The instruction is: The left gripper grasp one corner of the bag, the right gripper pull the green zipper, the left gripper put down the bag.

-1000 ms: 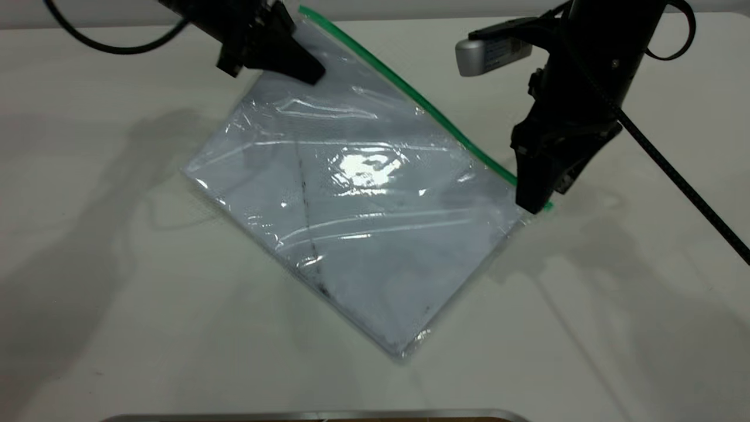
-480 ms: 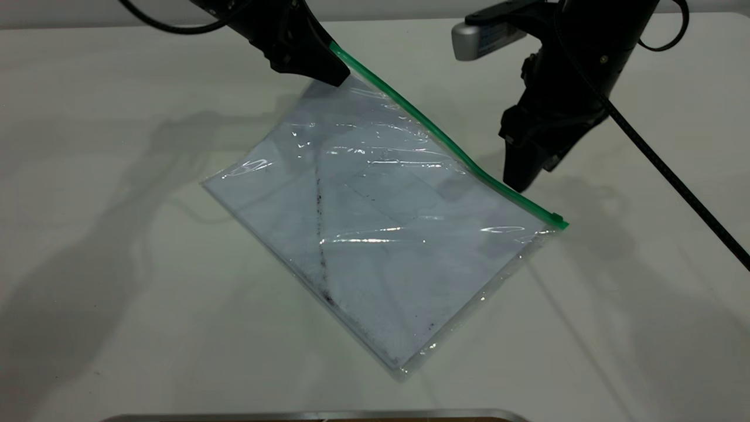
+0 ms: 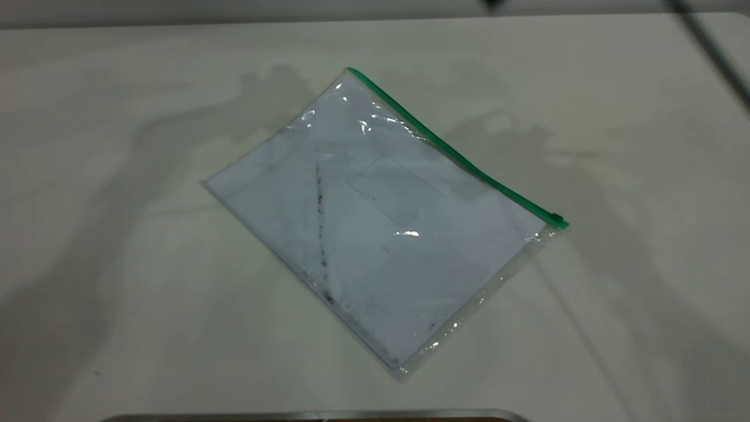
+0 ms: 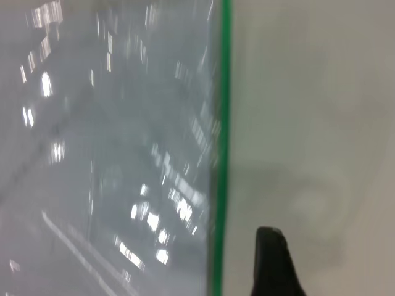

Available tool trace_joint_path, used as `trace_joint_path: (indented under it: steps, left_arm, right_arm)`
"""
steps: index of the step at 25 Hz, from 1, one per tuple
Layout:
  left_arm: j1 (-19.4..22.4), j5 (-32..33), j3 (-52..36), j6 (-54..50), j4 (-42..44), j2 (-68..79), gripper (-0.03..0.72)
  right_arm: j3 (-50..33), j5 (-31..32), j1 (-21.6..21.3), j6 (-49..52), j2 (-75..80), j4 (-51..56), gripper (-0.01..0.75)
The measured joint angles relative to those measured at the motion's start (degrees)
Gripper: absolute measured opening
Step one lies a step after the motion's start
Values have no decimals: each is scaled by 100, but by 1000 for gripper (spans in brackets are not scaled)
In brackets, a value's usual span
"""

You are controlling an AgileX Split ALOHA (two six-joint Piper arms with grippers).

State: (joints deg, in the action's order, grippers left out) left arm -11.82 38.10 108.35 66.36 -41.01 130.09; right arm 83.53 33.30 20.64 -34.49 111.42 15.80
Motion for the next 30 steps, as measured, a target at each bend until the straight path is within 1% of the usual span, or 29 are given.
trace_joint_path:
  steps: [5, 8, 12, 18, 21, 24, 27, 30]
  left_arm:
    - [0, 484, 0, -2101, 1683, -998, 591]
    - [0, 869, 0, -3192, 2589, -1692, 590]
    - [0, 1472, 0, -4328, 3381, -2531, 590]
    - [0, 2877, 0, -5508, 4192, -3486, 590]
    - [0, 2882, -2, -5882, 4540, -3760, 590]
    - [0, 2882, -74, -6189, 4717, -4005, 590]
    - [0, 2882, -365, -6428, 4735, -4419, 590]
    - [0, 2882, -998, -6601, 4735, -5030, 590]
  right_arm:
    - [177, 158, 0, 149, -1290, -12, 510]
    - [183, 464, 0, 192, -2135, -14, 510]
    - [183, 1083, 0, 488, -3210, -14, 510]
    - [139, 1911, 0, 821, -4487, -14, 510]
    - [120, 2377, 0, 956, -4923, -14, 510]
    - [-78, 2709, 0, 1098, -5384, -10, 510]
    - [-523, 2955, 0, 1218, -5958, -10, 510]
    - [-1149, 3012, 0, 1316, -6685, -10, 510]
